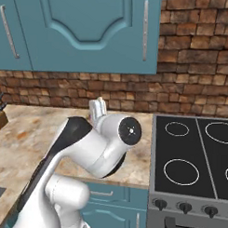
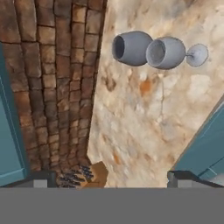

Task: Retrieve the wine glasses from the counter and place one next to each plate.

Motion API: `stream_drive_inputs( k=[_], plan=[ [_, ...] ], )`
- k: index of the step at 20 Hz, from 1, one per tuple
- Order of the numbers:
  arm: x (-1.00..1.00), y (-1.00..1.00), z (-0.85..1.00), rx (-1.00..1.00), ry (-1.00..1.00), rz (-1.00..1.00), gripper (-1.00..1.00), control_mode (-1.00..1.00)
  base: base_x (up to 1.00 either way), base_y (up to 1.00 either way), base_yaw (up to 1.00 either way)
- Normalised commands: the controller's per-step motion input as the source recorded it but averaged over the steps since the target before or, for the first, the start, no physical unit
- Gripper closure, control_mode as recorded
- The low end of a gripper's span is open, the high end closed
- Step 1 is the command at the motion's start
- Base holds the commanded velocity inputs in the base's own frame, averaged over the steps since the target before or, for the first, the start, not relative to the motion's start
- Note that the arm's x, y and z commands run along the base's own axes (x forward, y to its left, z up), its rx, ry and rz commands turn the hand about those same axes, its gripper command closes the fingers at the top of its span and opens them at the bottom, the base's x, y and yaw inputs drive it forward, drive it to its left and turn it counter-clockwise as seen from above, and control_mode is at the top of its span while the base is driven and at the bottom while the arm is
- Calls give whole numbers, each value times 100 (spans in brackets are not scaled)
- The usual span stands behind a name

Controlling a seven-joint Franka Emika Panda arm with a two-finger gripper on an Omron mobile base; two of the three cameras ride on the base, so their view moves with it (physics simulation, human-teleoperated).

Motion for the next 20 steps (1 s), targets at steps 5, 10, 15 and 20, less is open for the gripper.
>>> stream_drive_inputs(
  k=[5,10,15,20],
  plan=[
    [21,-21,0,30,20,0,-100,-100,0,0,0],
    [10,-31,-1,32,25,0,-100,-100,0,0,0],
    [7,-23,-4,27,25,1,-100,-100,0,0,0],
    [13,-2,-17,16,6,10,-100,-100,0,0,0]
  ],
)
